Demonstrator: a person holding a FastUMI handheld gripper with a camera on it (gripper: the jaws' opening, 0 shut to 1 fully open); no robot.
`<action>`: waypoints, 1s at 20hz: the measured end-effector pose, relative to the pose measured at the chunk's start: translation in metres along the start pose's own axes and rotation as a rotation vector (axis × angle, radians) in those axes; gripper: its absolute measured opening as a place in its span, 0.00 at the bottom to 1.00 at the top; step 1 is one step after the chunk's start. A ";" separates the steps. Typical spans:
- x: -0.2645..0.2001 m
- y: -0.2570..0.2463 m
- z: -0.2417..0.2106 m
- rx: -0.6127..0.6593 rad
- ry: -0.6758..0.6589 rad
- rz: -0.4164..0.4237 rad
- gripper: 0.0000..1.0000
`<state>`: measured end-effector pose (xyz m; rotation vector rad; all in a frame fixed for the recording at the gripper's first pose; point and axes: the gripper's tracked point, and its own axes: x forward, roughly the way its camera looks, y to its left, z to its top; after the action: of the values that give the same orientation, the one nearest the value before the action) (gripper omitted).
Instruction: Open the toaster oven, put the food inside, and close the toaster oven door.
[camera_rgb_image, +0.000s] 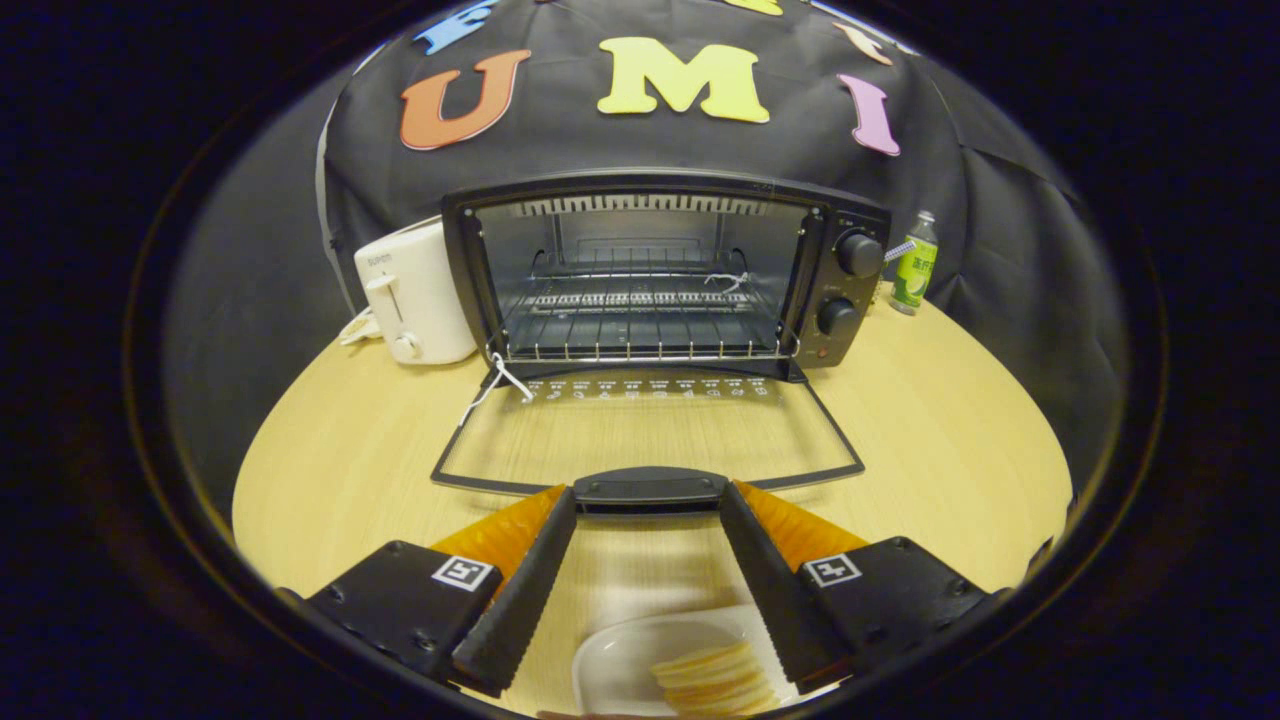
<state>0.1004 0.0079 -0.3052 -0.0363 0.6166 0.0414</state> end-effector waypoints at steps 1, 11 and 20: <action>-0.007 -0.001 -0.001 0.007 -0.009 0.010 0.98; -0.089 -0.029 -0.051 -0.113 -0.147 0.006 0.97; -0.097 -0.046 -0.111 -0.070 -0.023 0.074 0.97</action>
<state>-0.0403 -0.0464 -0.3386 -0.0804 0.5934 0.1345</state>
